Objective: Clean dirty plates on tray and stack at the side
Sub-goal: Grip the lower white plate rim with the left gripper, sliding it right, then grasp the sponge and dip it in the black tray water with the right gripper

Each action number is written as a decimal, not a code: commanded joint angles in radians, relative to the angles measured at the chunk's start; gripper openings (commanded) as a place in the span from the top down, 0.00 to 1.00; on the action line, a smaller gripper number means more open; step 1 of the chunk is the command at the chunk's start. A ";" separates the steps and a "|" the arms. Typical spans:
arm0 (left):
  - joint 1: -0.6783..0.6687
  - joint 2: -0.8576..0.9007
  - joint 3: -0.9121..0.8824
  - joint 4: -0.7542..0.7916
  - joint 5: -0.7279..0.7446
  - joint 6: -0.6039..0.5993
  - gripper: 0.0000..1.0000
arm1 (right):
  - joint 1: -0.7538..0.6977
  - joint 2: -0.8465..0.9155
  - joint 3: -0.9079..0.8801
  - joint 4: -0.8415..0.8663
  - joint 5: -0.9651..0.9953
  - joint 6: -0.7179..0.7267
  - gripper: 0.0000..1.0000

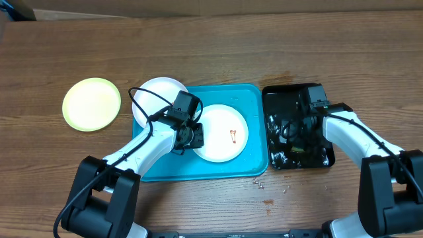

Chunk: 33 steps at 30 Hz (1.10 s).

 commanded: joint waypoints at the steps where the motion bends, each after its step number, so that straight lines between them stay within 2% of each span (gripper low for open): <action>1: -0.003 0.006 -0.007 0.002 0.008 0.018 0.62 | -0.002 0.016 0.019 0.026 0.018 -0.006 0.10; 6: -0.003 0.006 -0.007 0.004 0.008 0.018 0.61 | -0.002 0.016 -0.011 0.081 0.018 -0.005 0.31; 7: -0.003 0.006 -0.007 0.004 0.007 0.018 0.61 | -0.002 0.016 -0.020 0.096 0.018 -0.005 0.41; 10: -0.003 0.006 -0.007 0.003 0.007 0.018 0.61 | -0.002 0.016 -0.036 0.134 0.018 -0.004 0.95; 11: -0.003 0.006 -0.007 0.003 0.007 0.019 0.61 | -0.002 0.016 -0.036 0.140 0.018 -0.004 0.96; 12: -0.003 0.006 -0.007 0.003 0.007 0.018 0.61 | -0.002 0.016 -0.035 0.150 0.018 -0.005 0.96; 13: -0.003 0.006 -0.007 0.003 0.007 0.018 0.61 | -0.002 0.016 -0.035 0.159 0.018 -0.005 0.81; 14: -0.003 0.006 -0.007 0.004 0.007 0.018 0.61 | -0.002 0.016 -0.035 0.166 0.018 -0.005 0.55; 15: -0.003 0.006 -0.007 0.004 0.007 0.018 0.61 | -0.002 0.016 -0.035 0.172 0.019 -0.005 0.40; 16: -0.003 0.006 -0.007 0.004 0.007 0.018 0.60 | -0.002 0.016 -0.035 0.179 0.019 -0.005 0.37; 19: -0.003 0.006 -0.007 0.003 0.007 0.018 0.60 | -0.002 0.016 -0.035 0.196 0.019 -0.005 0.37; 20: -0.003 0.006 -0.007 0.003 0.007 0.018 0.60 | -0.002 0.016 -0.035 0.204 0.019 -0.005 0.41; 21: -0.003 0.006 -0.007 0.003 0.007 0.019 0.61 | -0.002 0.016 -0.035 0.211 0.019 -0.005 0.50; 23: -0.003 0.006 -0.007 0.003 0.007 0.019 0.60 | -0.002 0.016 -0.035 0.227 0.019 -0.005 0.79; 24: -0.003 0.006 -0.007 0.003 0.007 0.018 0.60 | -0.002 0.016 -0.035 0.234 0.019 -0.005 0.87; 26: -0.003 0.006 -0.007 0.003 0.007 0.018 0.60 | -0.002 0.016 -0.035 0.248 0.019 -0.005 0.87; 27: -0.003 0.006 -0.007 0.003 0.007 0.019 0.60 | -0.002 0.016 -0.035 0.251 0.019 -0.005 0.83; 29: -0.003 0.006 -0.007 0.003 0.007 0.019 0.60 | -0.002 0.016 -0.035 0.251 0.019 -0.004 0.45; 31: -0.003 0.006 -0.007 0.003 0.007 0.019 0.60 | -0.002 0.016 -0.035 0.244 0.019 -0.005 0.37; 33: -0.003 0.006 -0.007 0.003 0.007 0.019 0.60 | -0.002 0.016 -0.035 0.231 0.019 -0.005 0.36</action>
